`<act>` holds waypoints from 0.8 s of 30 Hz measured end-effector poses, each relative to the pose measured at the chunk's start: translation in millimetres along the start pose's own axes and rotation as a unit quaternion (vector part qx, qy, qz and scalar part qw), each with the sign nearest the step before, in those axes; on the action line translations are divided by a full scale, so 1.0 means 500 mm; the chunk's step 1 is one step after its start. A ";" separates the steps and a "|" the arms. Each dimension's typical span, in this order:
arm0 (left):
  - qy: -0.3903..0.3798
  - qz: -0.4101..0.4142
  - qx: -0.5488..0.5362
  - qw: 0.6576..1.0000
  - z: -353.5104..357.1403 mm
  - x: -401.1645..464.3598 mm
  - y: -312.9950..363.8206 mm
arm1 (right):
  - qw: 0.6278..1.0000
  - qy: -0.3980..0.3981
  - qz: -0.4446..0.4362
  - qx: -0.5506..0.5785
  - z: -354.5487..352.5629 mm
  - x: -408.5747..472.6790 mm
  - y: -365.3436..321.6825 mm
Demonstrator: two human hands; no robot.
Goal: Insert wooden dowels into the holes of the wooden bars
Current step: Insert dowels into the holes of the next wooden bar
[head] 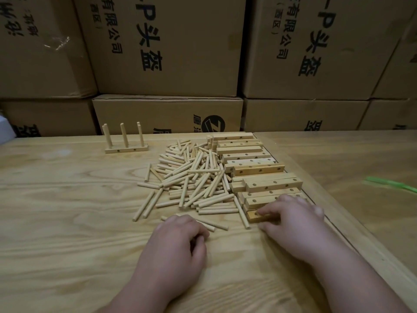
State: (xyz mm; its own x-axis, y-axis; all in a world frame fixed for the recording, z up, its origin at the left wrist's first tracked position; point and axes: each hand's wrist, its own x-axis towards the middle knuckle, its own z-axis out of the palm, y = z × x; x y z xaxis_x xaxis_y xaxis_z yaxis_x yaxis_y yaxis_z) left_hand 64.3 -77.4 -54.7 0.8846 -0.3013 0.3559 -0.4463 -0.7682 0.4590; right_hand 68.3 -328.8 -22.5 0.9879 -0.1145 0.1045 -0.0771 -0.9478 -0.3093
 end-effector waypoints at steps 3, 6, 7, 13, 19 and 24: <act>0.002 -0.001 -0.004 1.000 0.000 -0.001 0.000 | 1.000 0.012 -0.022 0.005 -0.003 -0.006 -0.013; 0.000 0.000 -0.010 1.000 -0.001 -0.002 0.000 | 0.999 -0.010 -0.043 -0.001 -0.007 -0.012 -0.016; -0.001 -0.002 -0.011 1.000 -0.001 -0.002 -0.002 | 0.999 -0.020 -0.050 -0.007 -0.008 -0.014 -0.016; 0.000 -0.095 -0.154 0.983 -0.003 0.003 -0.012 | 0.998 -0.017 -0.055 0.005 -0.026 -0.024 -0.021; -0.048 -0.117 -0.303 0.944 -0.002 0.002 -0.021 | 0.949 0.104 -0.126 0.269 -0.010 -0.037 -0.095; -0.022 -0.102 -0.381 0.919 -0.011 0.006 -0.033 | 0.845 0.094 -0.131 0.509 0.048 -0.038 -0.183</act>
State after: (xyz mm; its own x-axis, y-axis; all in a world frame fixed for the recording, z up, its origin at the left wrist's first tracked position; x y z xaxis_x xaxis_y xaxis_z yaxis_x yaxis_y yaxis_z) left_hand 73.7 -62.7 -56.5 0.9572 -0.2307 0.1746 -0.2220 -0.1983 0.9547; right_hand 59.9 -232.8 -18.7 0.9070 -0.0763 0.4141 0.3913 -0.2106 -0.8959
